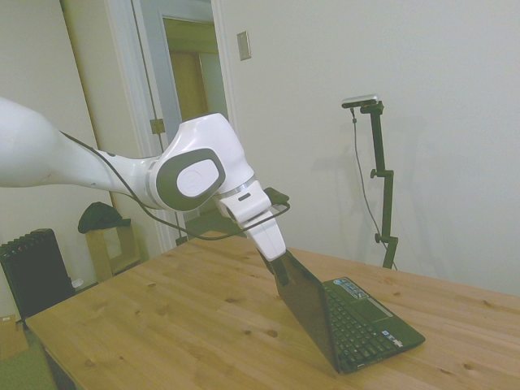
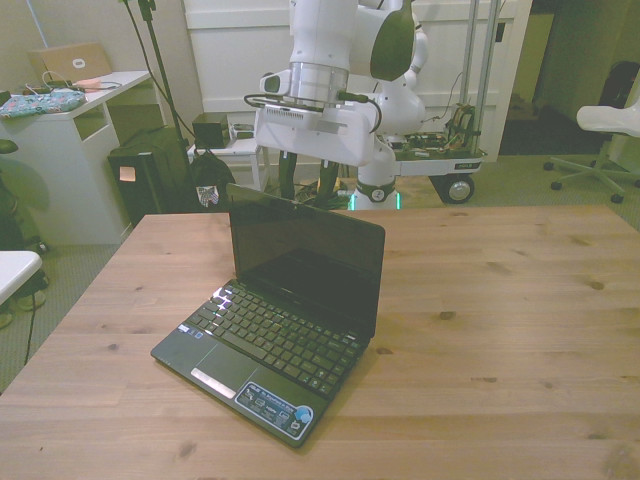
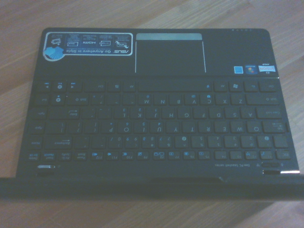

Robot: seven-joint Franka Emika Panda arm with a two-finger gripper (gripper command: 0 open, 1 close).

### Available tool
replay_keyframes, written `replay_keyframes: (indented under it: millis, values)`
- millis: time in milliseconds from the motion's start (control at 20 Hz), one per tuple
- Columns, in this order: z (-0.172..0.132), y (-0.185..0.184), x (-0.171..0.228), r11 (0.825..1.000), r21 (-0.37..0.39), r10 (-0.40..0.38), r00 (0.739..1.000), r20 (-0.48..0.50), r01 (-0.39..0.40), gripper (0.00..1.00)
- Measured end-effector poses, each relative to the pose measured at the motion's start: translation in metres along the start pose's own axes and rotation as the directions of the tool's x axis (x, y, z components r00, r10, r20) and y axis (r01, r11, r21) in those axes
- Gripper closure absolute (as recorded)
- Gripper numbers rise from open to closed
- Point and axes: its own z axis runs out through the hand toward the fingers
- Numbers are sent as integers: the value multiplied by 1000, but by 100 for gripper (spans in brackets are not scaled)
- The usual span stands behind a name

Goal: Close the laptop

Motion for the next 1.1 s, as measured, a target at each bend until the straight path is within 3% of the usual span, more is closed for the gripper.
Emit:
replay_keyframes:
  millis: [750, 1100]
  values:
    - [11, -16, 57, 998, -19, 51, 999, -15, -51, 100]
    - [55, -21, 109, 998, -41, 52, 999, 3, -51, 100]
